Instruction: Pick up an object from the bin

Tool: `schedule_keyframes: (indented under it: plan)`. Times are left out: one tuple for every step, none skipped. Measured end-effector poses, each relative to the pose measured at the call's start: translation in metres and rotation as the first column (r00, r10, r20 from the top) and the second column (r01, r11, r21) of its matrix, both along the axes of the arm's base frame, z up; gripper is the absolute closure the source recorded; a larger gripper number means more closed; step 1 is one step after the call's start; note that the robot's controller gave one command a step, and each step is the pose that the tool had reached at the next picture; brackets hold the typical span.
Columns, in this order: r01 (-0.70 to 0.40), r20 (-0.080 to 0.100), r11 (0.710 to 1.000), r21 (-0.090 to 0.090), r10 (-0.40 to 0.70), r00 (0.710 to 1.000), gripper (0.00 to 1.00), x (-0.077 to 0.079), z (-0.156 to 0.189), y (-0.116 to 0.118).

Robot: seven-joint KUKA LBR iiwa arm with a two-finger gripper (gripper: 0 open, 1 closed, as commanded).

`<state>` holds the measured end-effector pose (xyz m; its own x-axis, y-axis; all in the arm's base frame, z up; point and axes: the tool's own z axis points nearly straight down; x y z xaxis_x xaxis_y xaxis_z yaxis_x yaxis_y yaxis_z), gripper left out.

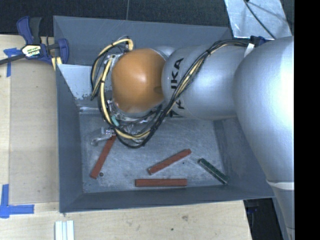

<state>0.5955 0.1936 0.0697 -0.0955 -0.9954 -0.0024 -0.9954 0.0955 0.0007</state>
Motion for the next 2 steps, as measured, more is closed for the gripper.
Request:
schedule_keyframes:
  plan:
    - [0.002,0.001,1.0,0.0,-0.002,1.0,1.0,0.001,0.001,0.0]
    - [-0.054,0.005,0.999,0.0,0.054,0.999,1.0,-0.003,0.156,-0.022]
